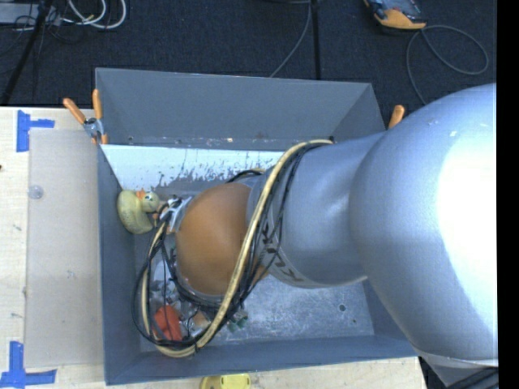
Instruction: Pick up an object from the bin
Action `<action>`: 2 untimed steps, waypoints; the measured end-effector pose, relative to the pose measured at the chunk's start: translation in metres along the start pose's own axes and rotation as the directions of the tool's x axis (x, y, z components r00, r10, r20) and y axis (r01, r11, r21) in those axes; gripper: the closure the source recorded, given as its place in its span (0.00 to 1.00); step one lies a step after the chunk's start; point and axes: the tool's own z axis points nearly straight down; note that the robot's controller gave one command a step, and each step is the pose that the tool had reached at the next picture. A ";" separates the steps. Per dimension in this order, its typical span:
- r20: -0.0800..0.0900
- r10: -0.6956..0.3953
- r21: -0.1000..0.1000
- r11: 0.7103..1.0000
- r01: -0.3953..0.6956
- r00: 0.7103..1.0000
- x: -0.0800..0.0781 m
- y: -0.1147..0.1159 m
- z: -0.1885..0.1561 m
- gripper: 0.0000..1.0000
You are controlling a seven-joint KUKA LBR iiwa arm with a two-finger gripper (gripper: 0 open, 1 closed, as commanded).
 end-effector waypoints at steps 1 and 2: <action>0.000 -0.006 0.000 1.000 0.006 1.000 0.002 0.003 -0.097 1.00; 0.000 -0.005 0.000 1.000 0.005 1.000 0.002 0.003 -0.097 1.00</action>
Offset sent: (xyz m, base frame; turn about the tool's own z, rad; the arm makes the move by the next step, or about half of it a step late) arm 0.0000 0.0000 0.0000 0.0000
